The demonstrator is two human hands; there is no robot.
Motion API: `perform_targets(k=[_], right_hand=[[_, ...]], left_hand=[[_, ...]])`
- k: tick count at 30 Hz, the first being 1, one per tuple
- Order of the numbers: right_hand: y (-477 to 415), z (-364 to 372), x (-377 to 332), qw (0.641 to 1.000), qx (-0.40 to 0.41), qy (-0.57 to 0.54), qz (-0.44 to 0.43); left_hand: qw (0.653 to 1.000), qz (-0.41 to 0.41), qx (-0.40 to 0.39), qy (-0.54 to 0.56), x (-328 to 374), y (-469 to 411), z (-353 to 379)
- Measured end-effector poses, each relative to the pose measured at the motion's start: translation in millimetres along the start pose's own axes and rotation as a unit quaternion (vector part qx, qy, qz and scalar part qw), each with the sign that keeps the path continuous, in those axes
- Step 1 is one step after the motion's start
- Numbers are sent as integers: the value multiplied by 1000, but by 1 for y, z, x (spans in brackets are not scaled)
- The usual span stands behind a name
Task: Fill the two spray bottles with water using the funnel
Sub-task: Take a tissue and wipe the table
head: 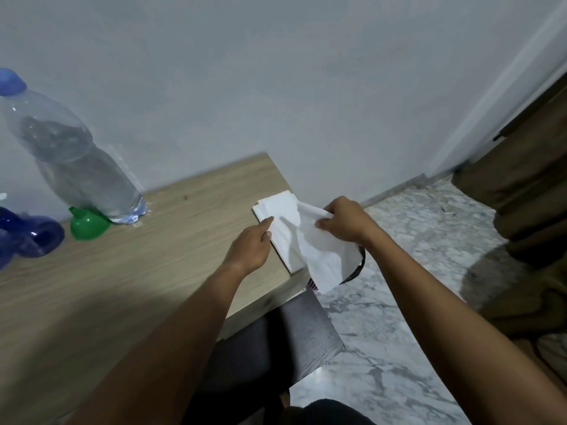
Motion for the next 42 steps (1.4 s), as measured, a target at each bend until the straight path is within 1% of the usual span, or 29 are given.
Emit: perform_targets(k=[2,5,9,12,15,18,20,21,22,23,26,28,30,32,33,35,39,40,42], right_hand=[[1,7,-3,1000,-1,-5,-11],[-1,18,-18,998,16,-47,-44],[-4,52,-78,988,27,-53,-140],[-11,94,-134,977,3,-88,-192],[-16,152,-197,964,-61,-144,-214],[-12,217,-263,947,-159,-202,-192],[-3,258,-306,917,-233,-266,-183],[2,276,-327,907,-254,-272,-196],[5,292,-347,906,-259,-257,-215],[6,306,-367,909,-247,-241,-235],[-1,341,-417,927,-167,-201,-269],[-9,356,-445,933,-100,-176,-298],[-17,368,-466,935,-36,-139,-324],[-23,379,-483,936,21,-102,-336],[-25,386,-490,935,32,-91,-342],[-26,404,-504,931,19,-61,-359],[-30,443,-505,922,-54,83,-374],[-29,446,-503,923,-65,91,-369],[-29,444,-499,922,-46,82,-376]], left_hand=[[1000,3,10,15,-4,6,-7],[998,-5,37,43,-19,24,-21],[994,-8,100,49,-57,71,-44],[987,-42,147,55,-105,122,-69],[971,-96,205,75,-168,183,-96],[955,-145,248,79,-228,253,-122],[944,-177,269,67,-264,296,-139],[939,-202,272,54,-281,316,-148],[936,-233,262,39,-296,334,-157],[933,-261,246,20,-311,348,-164],[931,-309,189,-42,-347,377,-180],[937,-312,142,-71,-367,383,-188],[945,-304,99,-75,-379,382,-193],[950,-296,75,-66,-385,379,-198],[950,-295,68,-70,-386,377,-201],[949,-294,62,-94,-384,376,-206],[946,-291,50,-135,-382,380,-209],[945,-290,50,-140,-382,381,-209],[946,-286,56,-139,-382,382,-210]])
Point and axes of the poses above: each hand's wrist, its own y-axis away from the middle knuckle, its own z-axis out of the palm, x = y × z, the point moved 5 cm from there along -y, towards the middle knuckle, and after that the axes turned 13 degrees about -x, right-handed, at the moved point
